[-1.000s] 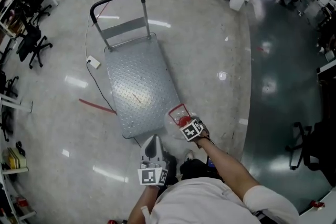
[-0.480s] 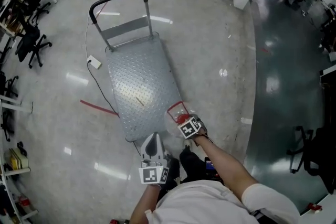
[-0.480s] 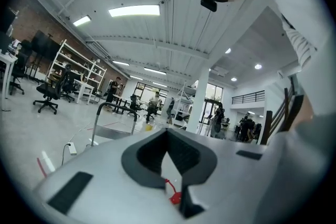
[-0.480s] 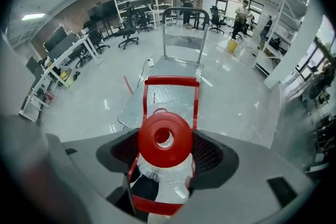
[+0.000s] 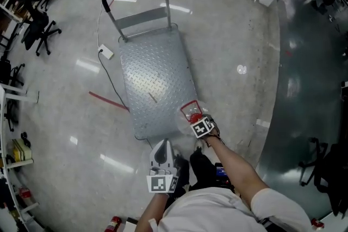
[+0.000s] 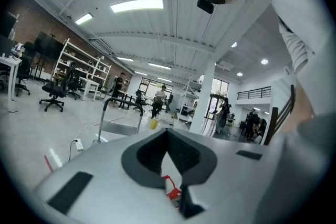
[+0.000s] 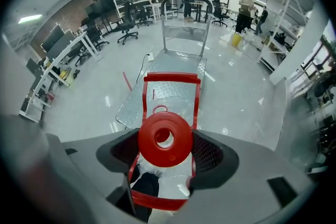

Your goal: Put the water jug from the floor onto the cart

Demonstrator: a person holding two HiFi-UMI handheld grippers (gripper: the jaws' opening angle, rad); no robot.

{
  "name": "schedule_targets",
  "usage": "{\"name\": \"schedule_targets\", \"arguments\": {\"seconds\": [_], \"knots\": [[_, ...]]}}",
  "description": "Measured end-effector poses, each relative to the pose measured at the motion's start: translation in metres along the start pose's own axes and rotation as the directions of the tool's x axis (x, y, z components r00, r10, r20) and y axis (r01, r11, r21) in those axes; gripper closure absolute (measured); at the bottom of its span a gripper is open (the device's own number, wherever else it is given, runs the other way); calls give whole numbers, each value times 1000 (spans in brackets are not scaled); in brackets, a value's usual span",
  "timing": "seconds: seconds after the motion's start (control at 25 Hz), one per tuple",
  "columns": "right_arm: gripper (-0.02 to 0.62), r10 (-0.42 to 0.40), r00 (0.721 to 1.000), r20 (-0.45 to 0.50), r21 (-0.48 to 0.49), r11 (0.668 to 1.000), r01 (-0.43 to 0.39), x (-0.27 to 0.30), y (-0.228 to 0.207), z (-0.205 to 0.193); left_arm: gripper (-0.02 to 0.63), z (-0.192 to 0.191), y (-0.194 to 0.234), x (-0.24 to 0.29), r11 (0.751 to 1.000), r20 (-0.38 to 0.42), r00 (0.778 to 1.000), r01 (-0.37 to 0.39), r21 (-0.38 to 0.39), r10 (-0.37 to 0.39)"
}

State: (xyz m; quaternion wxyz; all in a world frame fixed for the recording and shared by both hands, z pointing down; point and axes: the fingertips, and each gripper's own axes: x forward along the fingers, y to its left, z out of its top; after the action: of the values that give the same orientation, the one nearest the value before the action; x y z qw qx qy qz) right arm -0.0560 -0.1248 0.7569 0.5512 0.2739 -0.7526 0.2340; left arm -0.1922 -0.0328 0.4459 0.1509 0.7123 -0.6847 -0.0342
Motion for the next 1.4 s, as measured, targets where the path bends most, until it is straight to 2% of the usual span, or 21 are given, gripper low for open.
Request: {"name": "schedule_targets", "arguments": {"seconds": [0.36, 0.64, 0.8, 0.88, 0.92, 0.96, 1.0, 1.04, 1.12, 1.2, 1.24, 1.28, 1.32, 1.36, 1.4], "knots": [[295, 12, 999, 36, 24, 1000, -13, 13, -13, 9, 603, -5, 12, -1, 999, -17, 999, -33, 6, 33], [295, 19, 1000, 23, -12, 1000, -19, 12, -10, 10, 603, -7, 13, -2, 999, -20, 999, -36, -3, 36], [296, -21, 994, 108, -84, 996, 30, -17, -11, 33, 603, -2, 10, -1, 1000, -7, 1000, -23, 20, 23], [308, -25, 980, 198, -74, 996, 40, -48, -8, 49, 603, 1, 8, 1, 999, -2, 1000, -29, 34, 29], [385, -33, 960, 276, -48, 998, 48, -71, -8, 59, 603, 6, 7, 1, 999, 5, 1000, -28, 37, 28], [517, -40, 926, 376, -14, 999, 49, -100, -8, 70, 603, 12, 5, 1, 999, 15, 1000, -24, 39, 23], [577, -38, 874, 484, 12, 999, 37, -134, -6, 82, 603, 19, 2, 1, 999, 27, 1000, -17, 41, 16], [583, -31, 809, 587, 26, 999, 20, -170, -4, 94, 603, 27, 0, 0, 999, 42, 999, -10, 42, 8], [583, -30, 658, 752, 35, 999, 4, -248, 0, 110, 603, 45, -5, -1, 999, 75, 997, 4, 42, -7], [583, -46, 505, 862, 53, 999, 1, -321, 4, 116, 603, 62, -11, -3, 999, 106, 994, 16, 52, -22], [583, -60, 438, 897, 66, 998, 1, -351, 6, 114, 603, 70, -15, -4, 998, 119, 992, 22, 65, -30], [583, -76, 388, 918, 83, 997, 0, -372, 9, 109, 603, 77, -19, -6, 996, 131, 991, 28, 83, -39], [583, -93, 362, 927, 100, 995, -1, -381, 10, 101, 603, 81, -23, -7, 995, 141, 989, 33, 98, -47], [583, -107, 361, 926, 117, 993, -4, -379, 12, 92, 603, 83, -27, -8, 994, 148, 988, 39, 105, -54], [583, -117, 380, 918, 130, 992, -7, -370, 14, 81, 603, 83, -31, -8, 994, 151, 987, 45, 101, -60]]}}
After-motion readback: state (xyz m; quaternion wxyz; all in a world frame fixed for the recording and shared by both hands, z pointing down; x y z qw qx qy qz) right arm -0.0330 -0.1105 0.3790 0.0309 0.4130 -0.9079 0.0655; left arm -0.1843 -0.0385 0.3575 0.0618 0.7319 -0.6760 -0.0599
